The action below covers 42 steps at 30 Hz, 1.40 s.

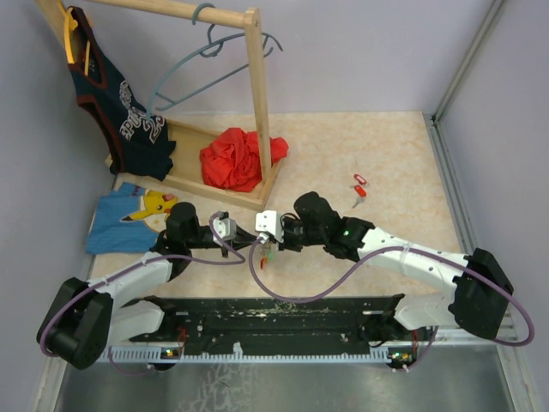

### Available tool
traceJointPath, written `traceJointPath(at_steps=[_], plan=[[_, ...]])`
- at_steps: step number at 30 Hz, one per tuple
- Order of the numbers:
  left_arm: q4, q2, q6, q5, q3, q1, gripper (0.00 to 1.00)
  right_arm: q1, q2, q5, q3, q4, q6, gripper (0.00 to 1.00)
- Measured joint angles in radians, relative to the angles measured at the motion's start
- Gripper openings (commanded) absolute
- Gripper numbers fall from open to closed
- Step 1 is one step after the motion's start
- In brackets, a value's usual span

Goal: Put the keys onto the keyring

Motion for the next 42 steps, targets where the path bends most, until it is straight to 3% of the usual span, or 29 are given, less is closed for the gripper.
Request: traceJointPath(at_steps=[42], plan=[[-0.001,0.000,0.005,0.008,0.000,0.000,0.00,0.006,0.007,0.007,0.007,-0.014,0.009,0.00]])
